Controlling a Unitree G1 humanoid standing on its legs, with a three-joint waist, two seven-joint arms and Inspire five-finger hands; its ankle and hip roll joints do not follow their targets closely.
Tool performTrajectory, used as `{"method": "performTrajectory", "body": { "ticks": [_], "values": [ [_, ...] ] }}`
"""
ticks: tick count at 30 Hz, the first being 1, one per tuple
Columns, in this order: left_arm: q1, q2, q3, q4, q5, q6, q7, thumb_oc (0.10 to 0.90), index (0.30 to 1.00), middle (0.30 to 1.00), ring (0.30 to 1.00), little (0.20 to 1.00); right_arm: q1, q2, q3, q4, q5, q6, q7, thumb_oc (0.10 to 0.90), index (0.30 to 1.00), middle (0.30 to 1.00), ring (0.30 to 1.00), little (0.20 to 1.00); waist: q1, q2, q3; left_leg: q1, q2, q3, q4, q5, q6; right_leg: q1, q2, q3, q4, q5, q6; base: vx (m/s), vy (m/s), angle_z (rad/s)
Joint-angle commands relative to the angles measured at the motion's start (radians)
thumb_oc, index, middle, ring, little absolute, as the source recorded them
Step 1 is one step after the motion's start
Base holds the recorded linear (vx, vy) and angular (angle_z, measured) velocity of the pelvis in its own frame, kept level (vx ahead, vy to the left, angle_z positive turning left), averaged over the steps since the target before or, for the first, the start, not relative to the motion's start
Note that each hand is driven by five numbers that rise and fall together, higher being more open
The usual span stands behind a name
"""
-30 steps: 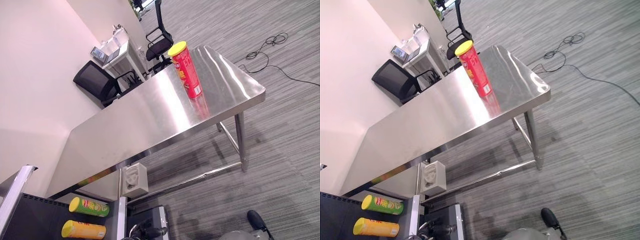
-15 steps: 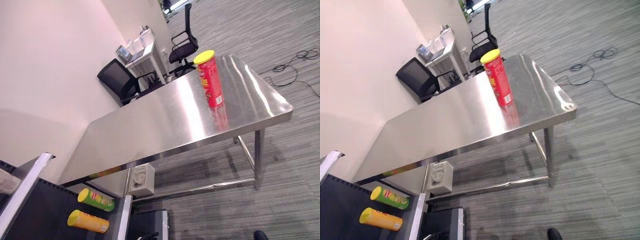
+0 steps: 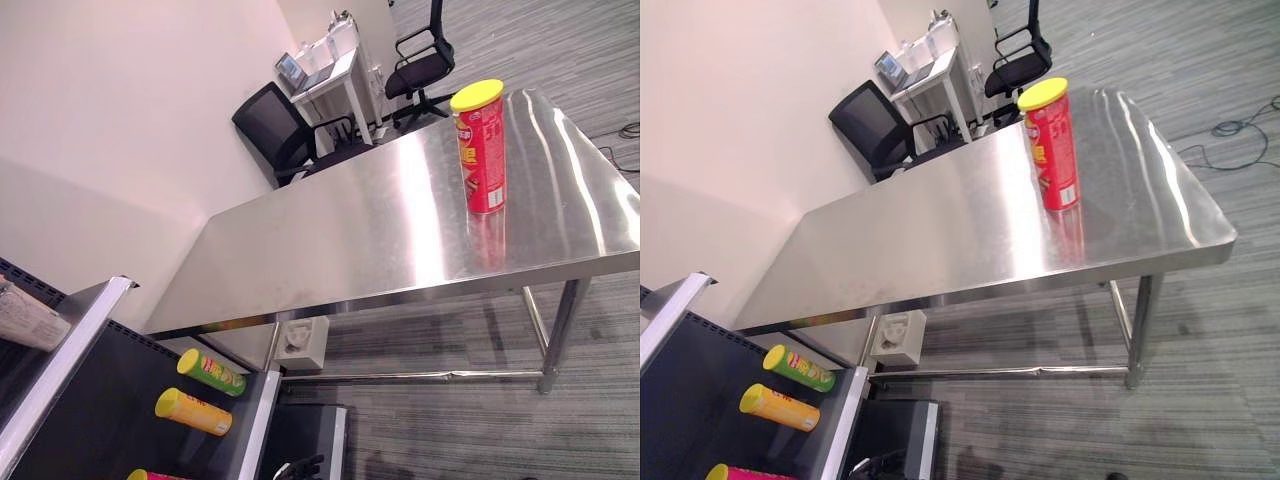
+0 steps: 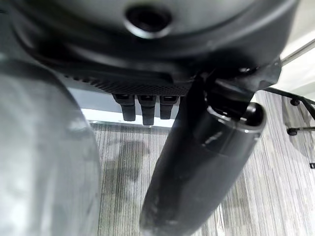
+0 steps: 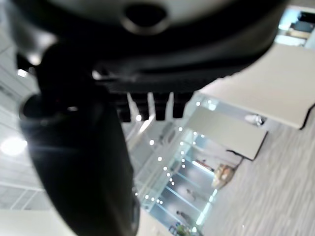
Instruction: Put the goods on the table back onto the shelves and tidy them up.
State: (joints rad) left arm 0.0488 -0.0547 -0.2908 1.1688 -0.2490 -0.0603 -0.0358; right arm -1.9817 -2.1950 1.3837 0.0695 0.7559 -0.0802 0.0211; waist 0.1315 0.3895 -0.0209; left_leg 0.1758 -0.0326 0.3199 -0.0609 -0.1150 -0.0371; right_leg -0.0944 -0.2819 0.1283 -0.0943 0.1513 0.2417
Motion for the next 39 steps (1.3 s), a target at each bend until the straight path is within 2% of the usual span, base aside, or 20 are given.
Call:
{"method": "performTrajectory", "body": {
  "ticks": [1,5,6,16,32,39],
  "values": [
    [-0.141,-0.490,-0.066,0.045,0.017,-0.024,0.007,0.800,0.900,0.900,0.900,0.900,-0.039,-0.056,0.016,-0.029,0.084,-0.071,0.004,0.800,0.900,0.900,0.900,0.900,0.060,0.131,-0.055,-0.086,0.074,-0.011,-0.024,0.114,-0.024,0.065,0.135,-0.100,0.050,-0.193,-0.089,0.00,0.000,0.00],
    [-0.143,-0.502,-0.095,0.052,0.021,-0.024,0.008,0.800,0.900,0.900,0.900,0.900,-0.051,-0.056,0.016,-0.030,0.146,-0.086,0.021,0.800,0.900,0.900,0.900,0.900,0.096,0.131,-0.066,-0.098,0.071,-0.016,-0.024,0.115,-0.021,0.052,0.129,-0.103,0.052,-0.195,-0.089,-0.02,0.000,-0.02],
    [-0.147,-0.516,-0.119,0.054,0.025,-0.023,0.006,0.800,0.900,0.900,0.900,0.900,-0.056,-0.056,0.016,-0.040,0.185,-0.095,0.034,0.800,0.900,0.900,0.900,0.900,0.129,0.131,-0.074,-0.105,0.064,-0.019,-0.025,0.115,-0.020,0.048,0.122,-0.105,0.050,-0.198,-0.089,0.00,0.000,0.00],
    [-0.139,-0.545,-0.157,0.047,0.042,-0.024,-0.001,0.800,0.900,0.900,0.900,0.900,-0.010,-0.056,0.016,-0.103,0.218,-0.090,0.070,0.800,0.900,0.900,0.900,0.900,0.199,0.131,-0.114,-0.138,0.049,-0.017,-0.025,0.118,-0.019,0.017,0.105,-0.107,0.044,-0.203,-0.086,0.00,0.000,0.01],
    [-0.115,-0.545,-0.195,0.018,0.043,-0.022,-0.017,0.800,0.900,0.900,0.900,0.900,0.037,-0.056,0.016,-0.158,0.257,-0.081,0.100,0.800,0.900,0.900,0.900,0.900,0.251,0.131,-0.146,-0.164,0.039,-0.020,-0.026,0.118,-0.018,-0.008,0.093,-0.112,0.043,-0.208,-0.085,0.00,0.000,0.01],
    [-0.113,-0.545,-0.226,0.011,0.045,-0.018,-0.010,0.800,0.900,0.900,0.900,0.900,0.021,-0.056,0.016,-0.207,0.296,-0.112,0.091,0.800,0.900,0.900,0.900,0.900,0.286,0.131,-0.151,-0.169,0.045,-0.025,-0.026,0.113,-0.018,-0.013,0.096,-0.117,0.044,-0.210,-0.086,0.00,0.000,0.00]
  ]
}}
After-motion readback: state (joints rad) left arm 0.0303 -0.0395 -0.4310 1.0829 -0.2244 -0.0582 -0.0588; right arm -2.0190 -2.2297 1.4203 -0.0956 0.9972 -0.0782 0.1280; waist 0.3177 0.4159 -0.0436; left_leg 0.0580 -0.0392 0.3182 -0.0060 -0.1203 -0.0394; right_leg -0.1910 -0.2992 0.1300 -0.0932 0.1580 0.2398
